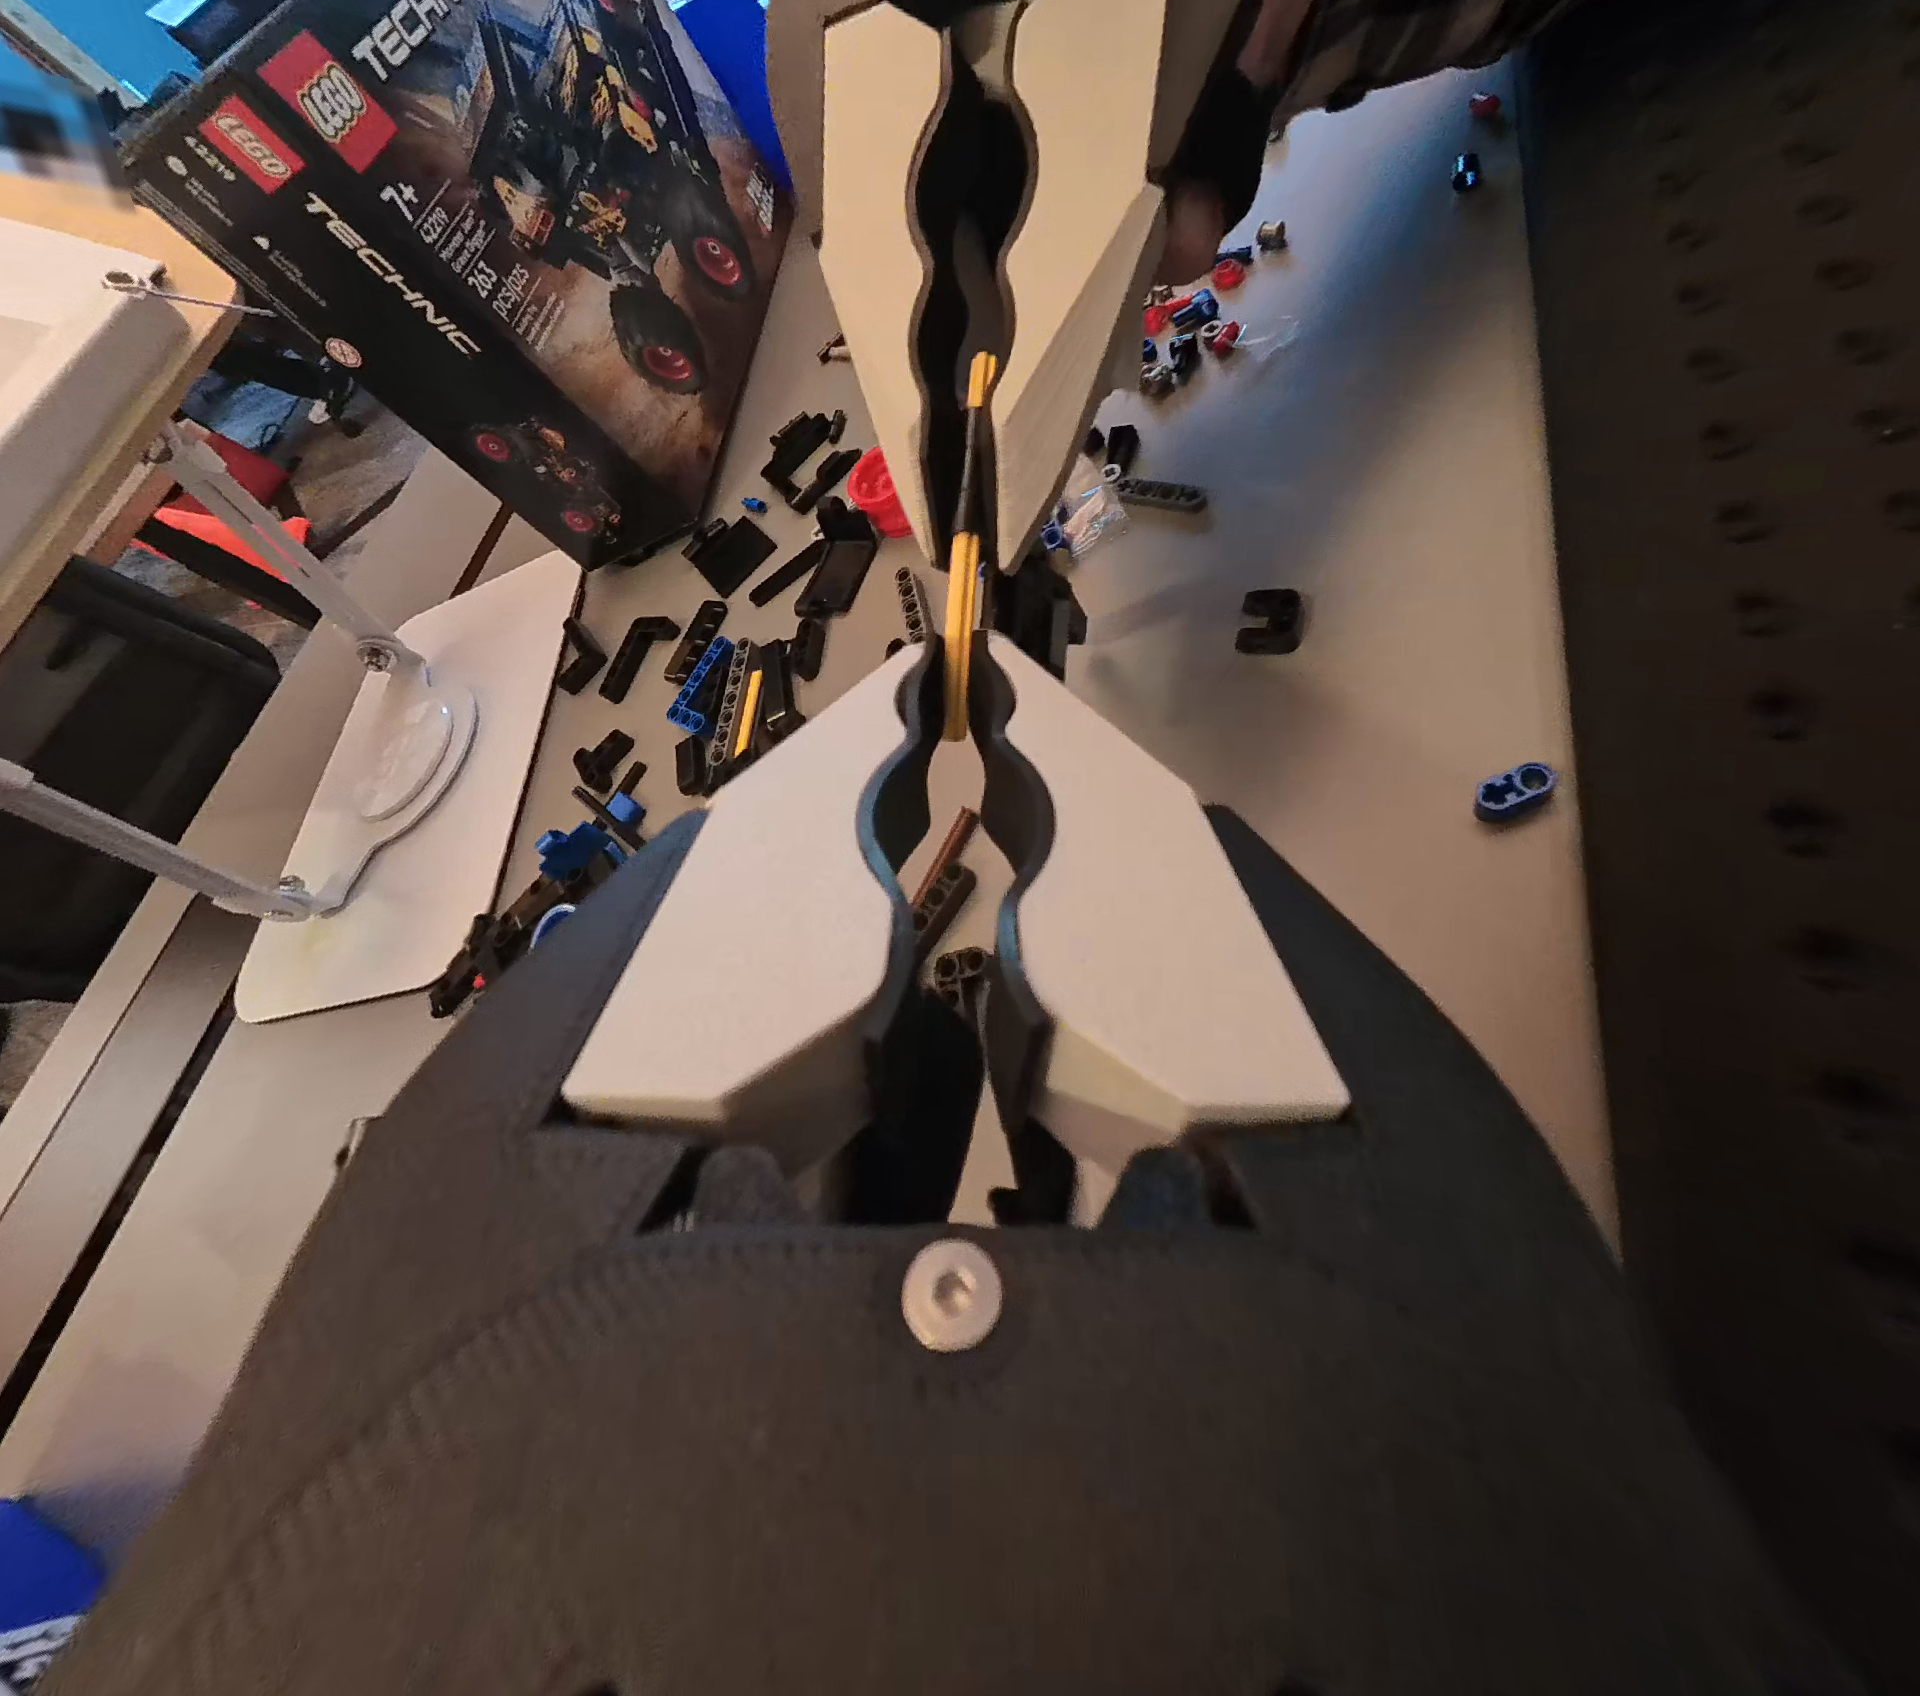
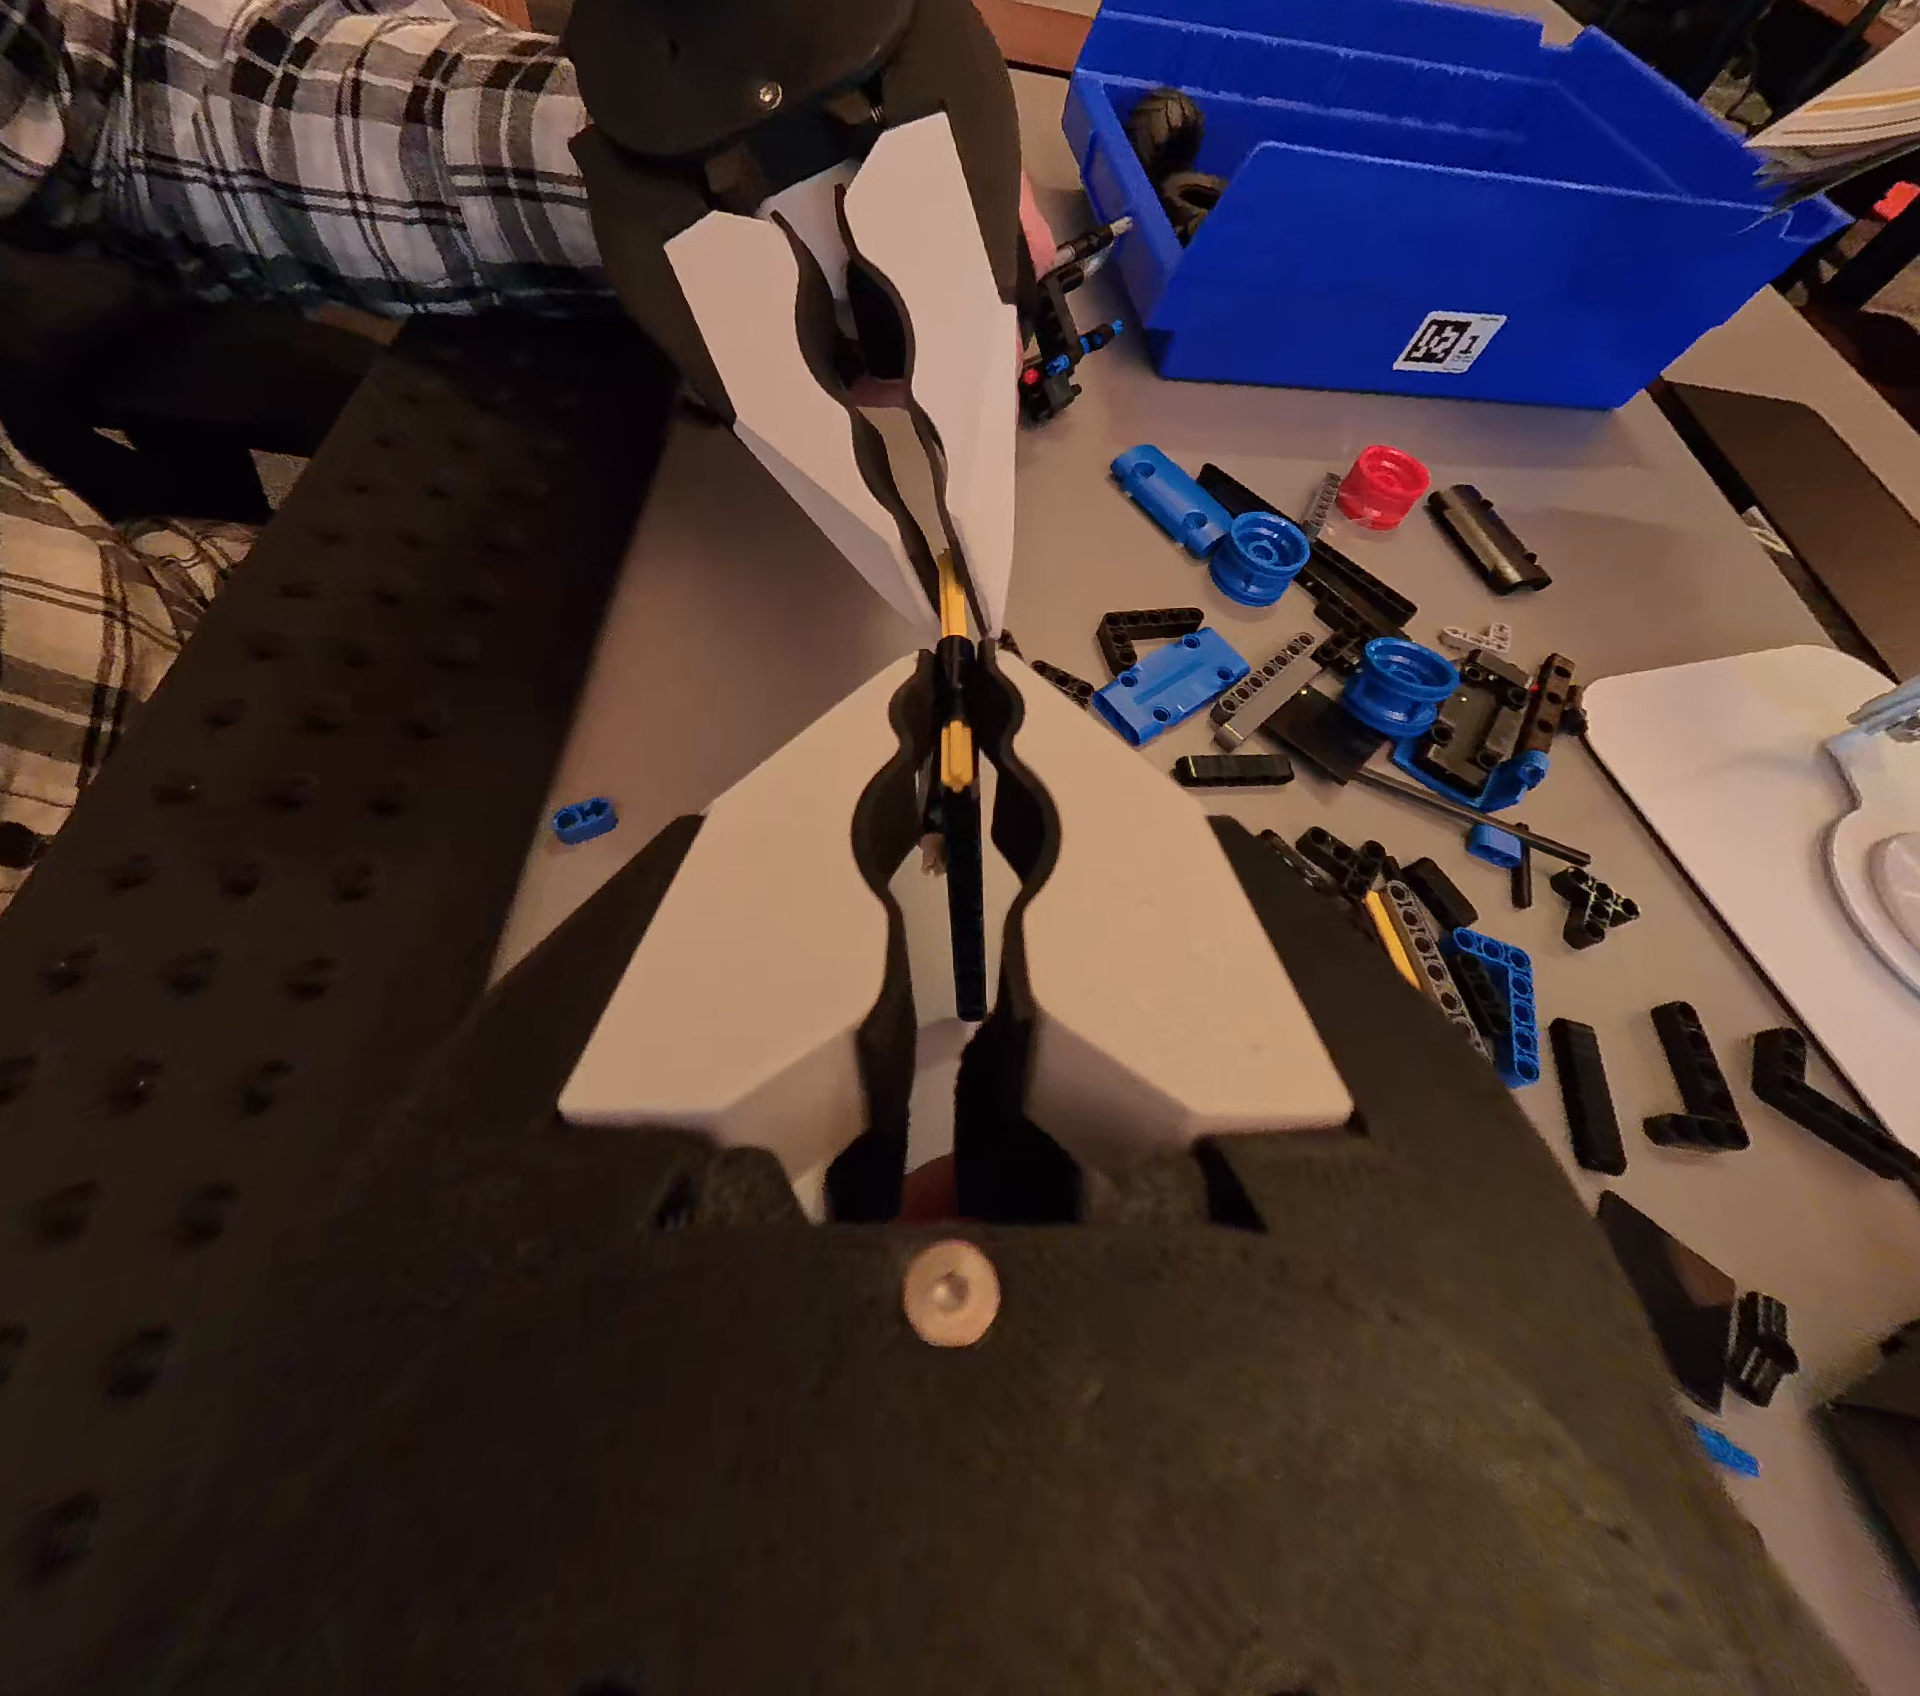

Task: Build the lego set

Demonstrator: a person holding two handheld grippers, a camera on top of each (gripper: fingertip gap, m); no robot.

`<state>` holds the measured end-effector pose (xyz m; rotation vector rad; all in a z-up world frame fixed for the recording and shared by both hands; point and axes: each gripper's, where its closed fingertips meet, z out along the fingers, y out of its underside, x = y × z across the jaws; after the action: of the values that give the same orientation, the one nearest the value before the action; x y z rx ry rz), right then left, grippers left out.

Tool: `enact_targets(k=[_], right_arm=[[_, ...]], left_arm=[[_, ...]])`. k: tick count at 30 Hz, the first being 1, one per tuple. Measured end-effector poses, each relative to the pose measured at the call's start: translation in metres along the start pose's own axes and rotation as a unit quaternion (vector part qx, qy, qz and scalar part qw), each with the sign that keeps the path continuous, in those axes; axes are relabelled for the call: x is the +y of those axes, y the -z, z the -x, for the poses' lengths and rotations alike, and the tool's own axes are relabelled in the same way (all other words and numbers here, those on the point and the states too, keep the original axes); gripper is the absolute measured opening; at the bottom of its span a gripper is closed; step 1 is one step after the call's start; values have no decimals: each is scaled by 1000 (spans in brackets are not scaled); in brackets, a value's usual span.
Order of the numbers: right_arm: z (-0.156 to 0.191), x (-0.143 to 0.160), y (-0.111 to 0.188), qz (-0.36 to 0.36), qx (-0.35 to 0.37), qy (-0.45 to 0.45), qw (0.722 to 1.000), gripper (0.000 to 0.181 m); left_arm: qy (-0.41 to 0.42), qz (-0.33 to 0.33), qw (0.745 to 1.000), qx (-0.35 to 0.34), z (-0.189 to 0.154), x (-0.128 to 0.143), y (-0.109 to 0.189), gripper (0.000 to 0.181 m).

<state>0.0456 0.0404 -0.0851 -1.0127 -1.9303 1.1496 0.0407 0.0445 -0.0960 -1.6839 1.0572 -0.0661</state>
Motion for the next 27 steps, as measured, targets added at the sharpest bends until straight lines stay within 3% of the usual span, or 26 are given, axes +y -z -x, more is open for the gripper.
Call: enact_targets(k=[12, 15, 19, 27], right_arm=[[10, 1, 5, -14, -40, -19, 999, 6], [9, -2, 6, -20, -44, -36, 998, 6], [9, 1, 5, -14, -45, -36, 998, 6], [9, 6, 3, -4, -38, -27, 999, 6]], left_arm=[[3, -13, 1000, 26, -10, -6, 0, 3], [-42, -10, 999, -19, -4, -11, 2, 6], [-53, -1, 998, -28, -5, -11, -1, 6], [-17, -8, 1000, 1, -10, -12, 0, 3]])
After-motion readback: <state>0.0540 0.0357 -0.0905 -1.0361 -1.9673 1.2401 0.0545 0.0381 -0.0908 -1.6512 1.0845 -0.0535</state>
